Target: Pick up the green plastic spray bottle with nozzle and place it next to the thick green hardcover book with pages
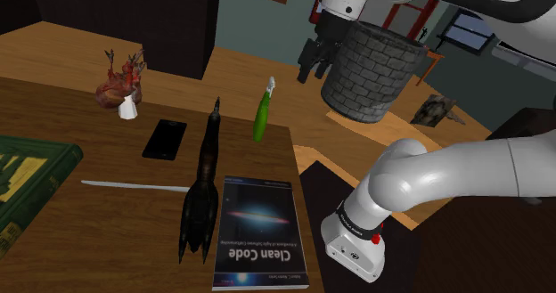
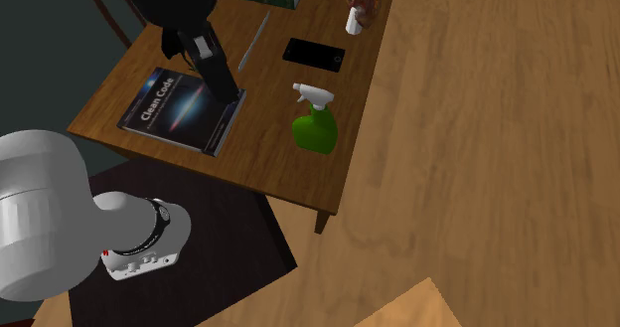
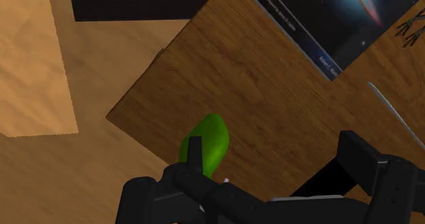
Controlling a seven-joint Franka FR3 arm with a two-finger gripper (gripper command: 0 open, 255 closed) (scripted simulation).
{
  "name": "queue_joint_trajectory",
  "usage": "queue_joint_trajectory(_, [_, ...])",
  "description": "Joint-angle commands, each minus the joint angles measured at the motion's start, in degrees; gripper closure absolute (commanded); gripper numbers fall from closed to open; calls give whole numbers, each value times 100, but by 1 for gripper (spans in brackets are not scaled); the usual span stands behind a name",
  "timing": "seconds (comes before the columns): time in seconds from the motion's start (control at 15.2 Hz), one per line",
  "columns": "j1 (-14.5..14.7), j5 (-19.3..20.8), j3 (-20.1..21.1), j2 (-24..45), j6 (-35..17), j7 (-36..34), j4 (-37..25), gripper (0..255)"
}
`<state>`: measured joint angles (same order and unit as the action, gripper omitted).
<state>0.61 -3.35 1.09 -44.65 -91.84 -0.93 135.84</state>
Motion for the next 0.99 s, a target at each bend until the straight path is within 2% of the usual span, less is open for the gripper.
queue_joint_trajectory(0.0, [0,0,0,0,0,0,0,0])
queue_joint_trajectory(0.33, [-405,-42,837,-420,-1788,-1553,1303,0])
queue_joint_trajectory(0.59, [-847,12,1682,-311,-3246,-2941,2022,0])
queue_joint_trajectory(0.79, [-1394,182,2476,26,-4316,-4128,2334,0])
queue_joint_trajectory(0.92, [-1941,396,3120,325,-4979,-5012,2425,0])
